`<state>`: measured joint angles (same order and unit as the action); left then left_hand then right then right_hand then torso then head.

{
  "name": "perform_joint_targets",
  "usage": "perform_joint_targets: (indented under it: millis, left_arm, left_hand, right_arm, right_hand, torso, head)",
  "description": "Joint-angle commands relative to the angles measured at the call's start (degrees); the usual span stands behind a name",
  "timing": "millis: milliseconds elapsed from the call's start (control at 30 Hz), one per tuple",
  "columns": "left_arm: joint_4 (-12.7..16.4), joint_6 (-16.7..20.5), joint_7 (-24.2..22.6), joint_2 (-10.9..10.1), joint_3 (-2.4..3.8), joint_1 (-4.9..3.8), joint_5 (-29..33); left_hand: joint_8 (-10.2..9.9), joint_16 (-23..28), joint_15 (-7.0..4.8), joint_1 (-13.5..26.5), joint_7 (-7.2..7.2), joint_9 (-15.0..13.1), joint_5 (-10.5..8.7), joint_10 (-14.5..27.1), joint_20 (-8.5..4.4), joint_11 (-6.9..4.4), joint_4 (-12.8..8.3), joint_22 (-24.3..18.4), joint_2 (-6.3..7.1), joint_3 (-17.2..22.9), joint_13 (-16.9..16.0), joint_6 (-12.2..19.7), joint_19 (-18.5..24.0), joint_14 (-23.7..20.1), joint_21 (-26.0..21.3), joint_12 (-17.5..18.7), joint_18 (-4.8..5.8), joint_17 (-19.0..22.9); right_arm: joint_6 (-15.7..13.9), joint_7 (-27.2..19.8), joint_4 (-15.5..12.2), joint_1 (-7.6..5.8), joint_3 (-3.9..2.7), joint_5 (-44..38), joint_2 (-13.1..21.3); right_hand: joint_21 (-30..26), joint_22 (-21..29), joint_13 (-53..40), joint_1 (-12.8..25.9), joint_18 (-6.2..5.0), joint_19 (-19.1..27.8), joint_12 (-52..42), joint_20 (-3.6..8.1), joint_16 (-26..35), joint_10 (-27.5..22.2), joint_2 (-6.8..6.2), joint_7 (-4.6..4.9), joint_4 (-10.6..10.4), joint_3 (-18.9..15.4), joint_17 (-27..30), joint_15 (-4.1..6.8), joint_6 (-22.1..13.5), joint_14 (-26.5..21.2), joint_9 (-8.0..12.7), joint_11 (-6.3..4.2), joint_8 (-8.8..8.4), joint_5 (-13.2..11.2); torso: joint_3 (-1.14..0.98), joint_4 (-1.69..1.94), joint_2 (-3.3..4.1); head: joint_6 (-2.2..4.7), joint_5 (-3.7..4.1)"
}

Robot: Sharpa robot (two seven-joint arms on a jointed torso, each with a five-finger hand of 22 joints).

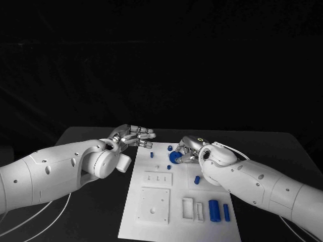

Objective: Assemble the parts on the task board

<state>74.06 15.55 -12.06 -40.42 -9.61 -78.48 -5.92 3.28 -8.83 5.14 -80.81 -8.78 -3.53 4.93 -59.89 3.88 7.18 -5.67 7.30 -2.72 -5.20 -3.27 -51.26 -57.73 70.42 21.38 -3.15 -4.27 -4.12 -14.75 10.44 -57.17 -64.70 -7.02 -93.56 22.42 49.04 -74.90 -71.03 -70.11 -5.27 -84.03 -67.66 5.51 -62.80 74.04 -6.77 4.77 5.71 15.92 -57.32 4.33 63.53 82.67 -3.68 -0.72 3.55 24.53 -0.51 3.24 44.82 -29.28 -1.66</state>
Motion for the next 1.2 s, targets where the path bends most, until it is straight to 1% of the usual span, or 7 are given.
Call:
perform_joint_targets:
  millis: [33, 167, 400, 567, 867, 1000, 1200]
  left_arm:
    - [0.1, -0.6, -0.5, 0.0, 0.05, -0.03, -0.1]
    - [0.1, -0.5, -0.4, -0.1, 0.05, -0.03, -0.1]
    - [0.2, -0.4, -0.5, -0.3, 0.05, -0.03, -0.1]
    - [0.2, -0.4, -0.5, -0.3, 0.05, -0.04, -0.1]
    - [0.1, -0.4, -0.5, 0.0, 0.05, -0.04, -0.1]
    - [0.0, -0.5, -0.5, 0.1, 0.05, -0.04, -0.1]
    - [-0.1, -0.5, -0.5, 0.2, 0.05, -0.04, -0.1]
  left_hand:
    - [0.1, 0.3, -0.17, 0.2, 0.23, 0.1, 0.33, 0.3, 0.17, 0.06, 0.0, -0.1, 0.32, 0.2, -0.1, 0.3, 0.4, -0.4, 0.3, -0.3, 0.36, 0.1]
    - [0.1, 0.3, -0.19, 0.0, 0.21, 0.1, 0.38, 0.3, 0.14, 0.07, -0.2, -0.1, 0.35, 0.2, -0.1, 0.3, 0.4, -0.4, 0.3, -0.3, 0.36, 0.1]
    - [0.1, 0.3, -0.22, 0.0, 0.35, 0.1, 0.24, 0.3, 0.13, -0.05, -0.1, -0.1, 0.29, 0.2, -0.1, 0.1, 0.4, -0.4, 0.3, -0.3, 0.37, 0.1]
    - [0.1, 0.3, -0.23, 0.0, 0.39, 0.1, 0.28, 0.4, 0.11, -0.08, -0.2, -0.1, 0.29, 0.2, -0.1, 0.1, 0.4, -0.4, 0.3, -0.3, 0.39, 0.1]
    - [0.1, 0.3, -0.23, 0.0, 0.39, 0.1, 0.28, 0.4, 0.11, -0.08, -0.2, -0.1, 0.29, 0.2, -0.1, 0.1, 0.4, -0.4, 0.3, -0.3, 0.39, 0.1]
    - [0.1, 0.3, -0.23, 0.0, 0.39, 0.1, 0.28, 0.4, 0.11, -0.08, -0.2, -0.1, 0.29, 0.2, -0.1, 0.1, 0.4, -0.4, 0.3, -0.3, 0.39, 0.1]
    - [0.1, 0.3, -0.23, 0.0, 0.39, 0.1, 0.28, 0.4, 0.11, -0.08, -0.2, -0.1, 0.29, 0.2, -0.1, 0.1, 0.4, -0.4, 0.3, -0.3, 0.39, 0.1]
  right_arm:
    - [-3.9, 0.9, -1.1, -0.04, -0.06, -1.3, 0.5]
    - [-6.3, 1.5, -2.3, -0.04, -0.10, -1.6, 1.1]
    - [-7.8, 1.9, -4.1, 0.18, -0.11, -1.9, 1.8]
    - [-8.5, 2.0, -4.7, 0.28, -0.12, -2.4, 1.8]
    - [-7.9, 2.0, -3.1, 0.34, -0.09, -2.7, 0.0]
    - [-7.7, 2.0, -1.8, 0.35, 0.03, -3.0, -1.0]
    - [-7.5, 2.1, -0.4, 0.35, 0.27, -3.4, -1.9]
  right_hand:
    - [0.3, -4.6, -0.1, -0.4, -0.31, -3.5, -0.2, 0.33, -0.3, 0.5, -0.19, 0.15, -0.7, -0.3, -0.1, 0.40, 0.3, 0.2, 0.0, -0.13, 0.00, 0.3]
    - [0.3, -4.4, -0.3, -0.5, -0.35, -3.5, -0.5, 0.34, -0.2, 0.8, -0.65, 0.11, -1.7, -0.8, 0.0, 0.42, 0.3, 0.2, 0.0, -0.14, 0.00, 0.7]
    - [0.2, -4.3, -0.4, -0.8, -0.44, -3.4, -0.4, 0.34, -0.1, 0.8, -0.91, 0.10, -2.8, -1.2, 0.1, 0.42, 0.3, 0.2, 0.0, -0.15, -0.01, 0.0]
    - [0.3, -4.2, -0.3, -1.1, -0.46, -3.5, -0.3, 0.33, -0.1, 0.8, -0.95, 0.10, -3.0, -1.3, 0.1, 0.42, 0.3, 0.2, 0.0, -0.14, 0.00, -0.2]
    - [0.1, -4.1, -0.2, -1.4, -0.48, -3.4, -0.1, 0.29, 0.1, 0.6, -1.01, 0.14, -3.1, -1.3, 0.3, 0.39, 0.2, 0.1, 0.0, -0.11, 0.00, -0.5]
    - [-0.1, -4.1, -0.2, -1.4, -0.46, -3.4, -0.1, 0.28, 0.2, 0.6, -1.00, 0.15, -3.2, -1.2, 0.4, 0.38, 0.2, 0.1, 0.0, -0.11, -0.01, -0.5]
    - [0.0, -4.1, -0.2, -1.5, -0.43, -3.4, -0.1, 0.29, 0.2, 0.6, -1.02, 0.15, -3.2, -1.1, 0.4, 0.39, 0.2, 0.1, 0.0, -0.11, 0.00, -0.6]
  torso:
    - [0.03, 0.06, 0.02]
    - [-0.01, -0.02, 0.00]
    - [-0.09, -0.01, 0.08]
    - [0.01, 0.13, 0.04]
    - [-0.02, 0.14, 0.08]
    - [0.07, 0.22, 0.08]
    - [0.08, 0.22, 0.08]
  head:
    - [0.11, 0.10]
    - [0.21, 0.00]
    - [0.18, 0.13]
    - [0.22, 0.20]
    - [0.26, 0.22]
    - [0.26, 0.22]
    - [0.26, 0.23]
